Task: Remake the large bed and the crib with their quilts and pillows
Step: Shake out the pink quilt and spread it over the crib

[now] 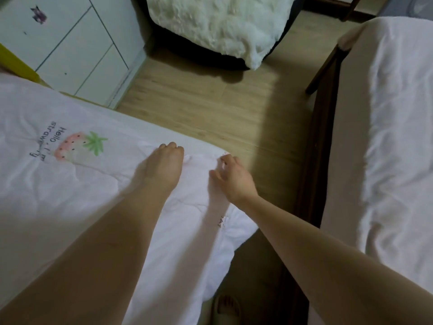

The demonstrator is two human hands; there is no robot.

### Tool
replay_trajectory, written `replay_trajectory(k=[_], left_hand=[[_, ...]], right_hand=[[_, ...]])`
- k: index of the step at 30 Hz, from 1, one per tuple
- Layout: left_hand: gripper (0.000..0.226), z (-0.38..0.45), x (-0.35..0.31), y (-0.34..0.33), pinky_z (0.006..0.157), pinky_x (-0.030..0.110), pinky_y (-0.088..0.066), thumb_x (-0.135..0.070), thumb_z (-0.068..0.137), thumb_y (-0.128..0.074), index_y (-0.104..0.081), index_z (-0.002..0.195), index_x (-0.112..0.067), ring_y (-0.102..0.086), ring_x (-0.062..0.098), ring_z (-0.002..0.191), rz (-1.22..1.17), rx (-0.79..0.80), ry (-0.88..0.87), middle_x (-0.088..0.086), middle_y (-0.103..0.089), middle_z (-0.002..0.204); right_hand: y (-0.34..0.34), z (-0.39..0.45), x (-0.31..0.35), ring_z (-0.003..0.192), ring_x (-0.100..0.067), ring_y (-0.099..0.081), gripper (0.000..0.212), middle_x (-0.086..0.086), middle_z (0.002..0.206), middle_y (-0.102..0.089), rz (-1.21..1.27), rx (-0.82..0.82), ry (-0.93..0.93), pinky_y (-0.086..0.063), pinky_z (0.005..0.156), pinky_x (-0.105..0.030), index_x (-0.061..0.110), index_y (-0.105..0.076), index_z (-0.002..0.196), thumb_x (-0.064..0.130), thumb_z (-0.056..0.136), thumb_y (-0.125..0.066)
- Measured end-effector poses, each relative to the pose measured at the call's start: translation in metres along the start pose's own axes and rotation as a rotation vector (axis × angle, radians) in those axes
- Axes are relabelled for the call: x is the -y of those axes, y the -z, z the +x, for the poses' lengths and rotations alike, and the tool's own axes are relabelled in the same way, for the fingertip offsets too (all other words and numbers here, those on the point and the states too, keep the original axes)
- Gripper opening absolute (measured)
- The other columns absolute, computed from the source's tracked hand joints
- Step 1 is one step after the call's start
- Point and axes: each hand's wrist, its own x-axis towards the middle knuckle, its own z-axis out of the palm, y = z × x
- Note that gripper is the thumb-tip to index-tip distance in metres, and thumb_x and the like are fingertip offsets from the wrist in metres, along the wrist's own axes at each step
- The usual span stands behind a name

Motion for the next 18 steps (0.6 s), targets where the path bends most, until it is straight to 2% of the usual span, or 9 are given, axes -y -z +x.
replay_trajectory(k=[3, 4, 6, 8, 10, 13, 16, 18], left_hand=[[0.027, 0.007, 0.004, -0.001, 0.077, 0.040, -0.041, 0.013, 0.082, -0.044, -0.051, 0.101, -0.005, -0.050, 0.033, 0.100, -0.113, -0.086, 0.007, 0.014, -0.048, 0.106], [0.028, 0.015, 0.008, -0.001, 0.078, 0.042, -0.043, 0.014, 0.080, -0.045, -0.050, 0.099, -0.006, -0.050, 0.033, 0.099, -0.144, -0.130, 0.009, 0.014, -0.047, 0.105], [0.025, 0.028, 0.012, -0.002, 0.080, 0.046, -0.045, 0.012, 0.082, -0.045, -0.052, 0.097, -0.006, -0.050, 0.034, 0.097, -0.236, -0.149, 0.018, 0.015, -0.048, 0.104], [0.027, 0.031, 0.017, -0.003, 0.086, 0.045, -0.046, 0.008, 0.084, -0.046, -0.059, 0.103, -0.006, -0.052, 0.035, 0.102, -0.349, -0.123, 0.054, 0.015, -0.049, 0.110], [0.040, 0.026, 0.028, -0.007, 0.098, 0.040, -0.041, 0.004, 0.085, -0.049, -0.057, 0.121, -0.009, -0.046, 0.033, 0.117, -0.376, -0.117, 0.058, 0.014, -0.046, 0.127], [0.052, 0.009, 0.066, -0.008, 0.109, 0.039, -0.032, -0.004, 0.090, -0.049, -0.041, 0.141, -0.013, -0.026, 0.027, 0.139, -0.254, -0.234, 0.105, 0.008, -0.031, 0.150], [0.051, -0.012, 0.128, 0.005, 0.115, 0.044, -0.022, -0.014, 0.097, -0.044, -0.032, 0.146, -0.015, -0.015, 0.027, 0.145, -0.195, -0.150, 0.240, 0.007, -0.024, 0.156], [0.047, -0.027, 0.168, 0.016, 0.115, 0.043, -0.023, -0.020, 0.098, -0.043, -0.036, 0.144, -0.016, -0.016, 0.027, 0.145, -0.179, -0.081, 0.310, 0.007, -0.026, 0.154]], right_hand=[[-0.004, 0.015, 0.014, 0.086, -0.034, -0.056, 0.013, -0.015, 0.097, -0.056, 0.057, -0.104, -0.027, -0.040, 0.064, -0.036, 0.006, -0.053, 0.090, 0.008, 0.090, -0.040], [-0.002, 0.023, 0.017, 0.080, -0.033, -0.055, 0.015, -0.016, 0.088, -0.058, 0.083, -0.165, -0.029, -0.037, 0.061, -0.036, 0.005, -0.052, 0.083, 0.003, 0.087, -0.037], [0.000, 0.030, 0.019, 0.076, -0.031, -0.052, 0.017, -0.016, 0.085, -0.057, 0.102, -0.240, -0.068, -0.036, 0.061, -0.035, 0.005, -0.050, 0.081, -0.001, 0.084, -0.034], [-0.007, 0.032, 0.025, 0.082, -0.029, -0.051, 0.018, -0.013, 0.093, -0.054, -0.005, -0.212, -0.129, -0.036, 0.066, -0.033, 0.008, -0.050, 0.086, -0.001, 0.085, -0.035], [-0.018, 0.032, 0.032, 0.097, -0.031, -0.051, 0.020, -0.012, 0.106, -0.052, -0.187, -0.241, -0.133, -0.039, 0.072, -0.035, 0.008, -0.053, 0.099, 0.000, 0.087, -0.039], [-0.028, 0.032, 0.063, 0.108, -0.030, -0.045, 0.031, -0.010, 0.116, -0.052, -0.239, -0.337, 0.043, -0.035, 0.087, -0.035, 0.009, -0.050, 0.113, 0.003, 0.083, -0.046], [-0.039, 0.034, 0.126, 0.113, -0.029, -0.046, 0.035, -0.008, 0.123, -0.051, -0.175, -0.226, 0.185, -0.034, 0.095, -0.036, 0.010, -0.043, 0.126, 0.017, 0.092, -0.046], [-0.049, 0.037, 0.168, 0.116, -0.029, -0.046, 0.038, -0.008, 0.127, -0.050, -0.178, -0.130, 0.229, -0.034, 0.098, -0.038, 0.010, -0.039, 0.130, 0.023, 0.096, -0.045]])
